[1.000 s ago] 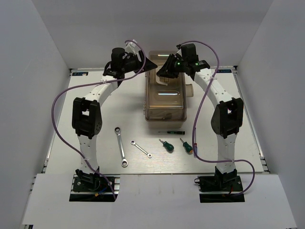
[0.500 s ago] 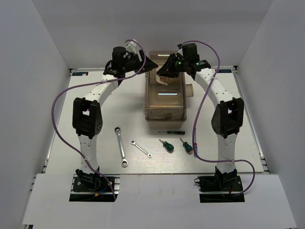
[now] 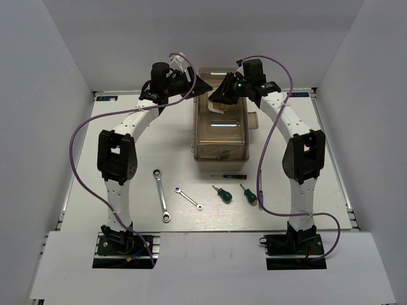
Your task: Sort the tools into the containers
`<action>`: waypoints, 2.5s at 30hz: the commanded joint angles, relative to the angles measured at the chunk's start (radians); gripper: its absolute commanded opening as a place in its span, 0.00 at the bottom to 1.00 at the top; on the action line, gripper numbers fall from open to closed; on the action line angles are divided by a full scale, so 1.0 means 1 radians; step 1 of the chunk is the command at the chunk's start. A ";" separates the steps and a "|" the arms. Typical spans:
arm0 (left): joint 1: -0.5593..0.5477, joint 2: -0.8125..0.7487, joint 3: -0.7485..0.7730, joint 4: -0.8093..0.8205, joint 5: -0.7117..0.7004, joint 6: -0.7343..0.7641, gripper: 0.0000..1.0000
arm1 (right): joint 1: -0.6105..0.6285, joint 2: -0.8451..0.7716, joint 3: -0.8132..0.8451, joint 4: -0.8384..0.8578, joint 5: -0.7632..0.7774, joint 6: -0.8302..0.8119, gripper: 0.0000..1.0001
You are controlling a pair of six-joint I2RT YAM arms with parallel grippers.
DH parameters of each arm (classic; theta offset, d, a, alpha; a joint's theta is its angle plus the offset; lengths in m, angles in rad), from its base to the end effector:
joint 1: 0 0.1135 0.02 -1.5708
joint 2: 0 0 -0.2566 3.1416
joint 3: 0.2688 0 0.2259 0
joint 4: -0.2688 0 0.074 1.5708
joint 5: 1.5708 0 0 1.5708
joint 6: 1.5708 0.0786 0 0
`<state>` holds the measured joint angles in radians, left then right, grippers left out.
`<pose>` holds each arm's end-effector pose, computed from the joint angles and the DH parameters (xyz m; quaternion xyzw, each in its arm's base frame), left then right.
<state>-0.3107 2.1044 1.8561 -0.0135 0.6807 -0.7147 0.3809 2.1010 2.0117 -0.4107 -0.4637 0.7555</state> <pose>0.4675 -0.2021 0.3041 0.0490 0.7734 -0.5123 0.3701 0.4499 0.2180 0.3060 0.0407 0.8442 0.4338 0.3122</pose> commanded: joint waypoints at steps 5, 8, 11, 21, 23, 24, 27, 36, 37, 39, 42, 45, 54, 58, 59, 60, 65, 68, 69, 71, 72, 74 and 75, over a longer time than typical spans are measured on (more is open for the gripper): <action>-0.018 -0.052 -0.015 0.010 0.022 0.000 0.70 | 0.001 -0.068 -0.004 0.070 -0.033 0.018 0.31; -0.018 -0.061 -0.015 0.001 0.022 0.000 0.70 | 0.003 -0.070 -0.005 0.072 -0.038 0.021 0.31; -0.018 -0.061 -0.015 -0.008 0.004 0.000 0.70 | 0.000 -0.075 -0.002 0.075 -0.036 0.024 0.31; -0.018 -0.061 -0.015 -0.058 -0.026 0.000 0.70 | -0.005 -0.087 -0.010 0.090 -0.047 0.033 0.29; -0.018 -0.061 -0.015 -0.059 -0.035 0.000 0.70 | -0.005 -0.090 -0.014 0.090 -0.052 0.039 0.29; -0.018 -0.061 -0.015 -0.059 -0.035 0.000 0.70 | -0.005 -0.088 -0.014 0.092 -0.053 0.038 0.29; -0.018 -0.061 -0.005 -0.081 -0.035 0.000 0.70 | -0.007 -0.093 -0.019 0.095 -0.058 0.042 0.29; -0.027 -0.017 0.051 -0.144 -0.001 0.000 0.70 | -0.010 -0.108 -0.053 0.124 -0.078 0.056 0.29; -0.027 -0.008 0.060 -0.144 -0.001 0.000 0.70 | -0.008 -0.111 -0.053 0.127 -0.079 0.059 0.29; -0.027 0.002 0.060 -0.166 0.008 0.000 0.70 | -0.008 -0.111 -0.056 0.134 -0.081 0.059 0.29; -0.027 0.011 0.078 -0.181 0.017 0.000 0.70 | -0.010 -0.114 -0.057 0.139 -0.087 0.062 0.29; -0.036 0.022 0.087 -0.193 0.026 0.000 0.70 | -0.013 -0.116 -0.062 0.145 -0.095 0.067 0.29; -0.045 0.052 0.130 -0.240 0.056 0.000 0.70 | -0.011 -0.130 -0.088 0.177 -0.108 0.068 0.29; -0.054 0.062 0.140 -0.260 0.056 -0.009 0.70 | -0.010 -0.145 -0.114 0.191 -0.124 0.070 0.37; -0.054 0.062 0.140 -0.269 0.046 -0.009 0.70 | -0.011 -0.153 -0.128 0.193 -0.125 0.067 0.40; -0.054 0.071 0.140 -0.269 0.046 -0.009 0.70 | -0.011 -0.157 -0.134 0.203 -0.130 0.067 0.41; -0.054 0.071 0.140 -0.269 0.046 -0.009 0.70 | -0.027 -0.194 -0.168 0.201 -0.130 0.039 0.58; -0.064 0.071 0.140 -0.278 0.046 -0.009 0.69 | -0.046 -0.211 -0.185 0.200 -0.130 0.025 0.61; -0.064 0.071 0.140 -0.278 0.046 -0.009 0.69 | -0.053 -0.222 -0.189 0.205 -0.128 0.025 0.61; -0.064 0.071 0.140 -0.289 0.037 -0.009 0.69 | -0.066 -0.233 -0.199 0.193 -0.128 0.010 0.61; -0.064 0.080 0.140 -0.289 0.037 -0.009 0.69 | -0.077 -0.240 -0.202 0.188 -0.127 0.004 0.61; -0.064 0.080 0.130 -0.289 0.037 -0.009 0.69 | -0.083 -0.243 -0.209 0.168 -0.124 -0.011 0.61; -0.064 0.080 0.130 -0.289 0.037 -0.009 0.69 | -0.091 -0.245 -0.212 0.168 -0.122 -0.012 0.61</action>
<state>-0.3550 2.1571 2.0033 -0.2367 0.7498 -0.7517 0.2935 1.9377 1.7958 -0.2882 -0.5320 0.7589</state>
